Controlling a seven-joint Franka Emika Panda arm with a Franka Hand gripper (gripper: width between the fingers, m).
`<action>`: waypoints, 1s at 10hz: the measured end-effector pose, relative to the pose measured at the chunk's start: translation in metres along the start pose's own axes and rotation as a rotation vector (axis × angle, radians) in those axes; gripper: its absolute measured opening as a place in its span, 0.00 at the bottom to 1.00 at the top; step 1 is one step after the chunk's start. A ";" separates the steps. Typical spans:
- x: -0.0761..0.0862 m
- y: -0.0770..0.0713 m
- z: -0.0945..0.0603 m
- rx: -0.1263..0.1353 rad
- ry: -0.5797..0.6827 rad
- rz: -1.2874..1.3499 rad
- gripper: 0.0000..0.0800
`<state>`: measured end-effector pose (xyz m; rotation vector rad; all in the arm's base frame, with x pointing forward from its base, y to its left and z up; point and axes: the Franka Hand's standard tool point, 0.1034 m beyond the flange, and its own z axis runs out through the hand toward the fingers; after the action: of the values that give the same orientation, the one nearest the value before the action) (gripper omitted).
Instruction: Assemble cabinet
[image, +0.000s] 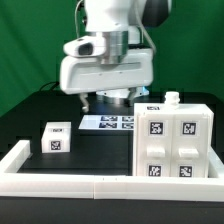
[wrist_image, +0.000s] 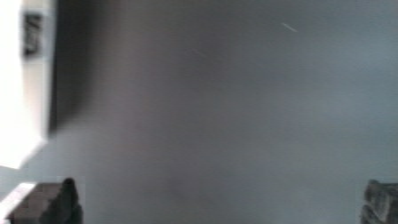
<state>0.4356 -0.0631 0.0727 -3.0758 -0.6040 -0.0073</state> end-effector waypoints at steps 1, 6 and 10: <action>0.003 -0.004 -0.001 0.000 0.002 -0.006 1.00; -0.010 0.011 0.008 -0.004 -0.002 -0.068 1.00; -0.057 0.066 0.036 -0.034 -0.005 -0.074 1.00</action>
Offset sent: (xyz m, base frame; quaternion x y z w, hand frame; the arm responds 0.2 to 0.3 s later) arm 0.0000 0.0000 0.0000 0.0000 0.0000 0.0000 1.0000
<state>0.4079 -0.1451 0.0361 -3.0846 -0.7245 -0.0106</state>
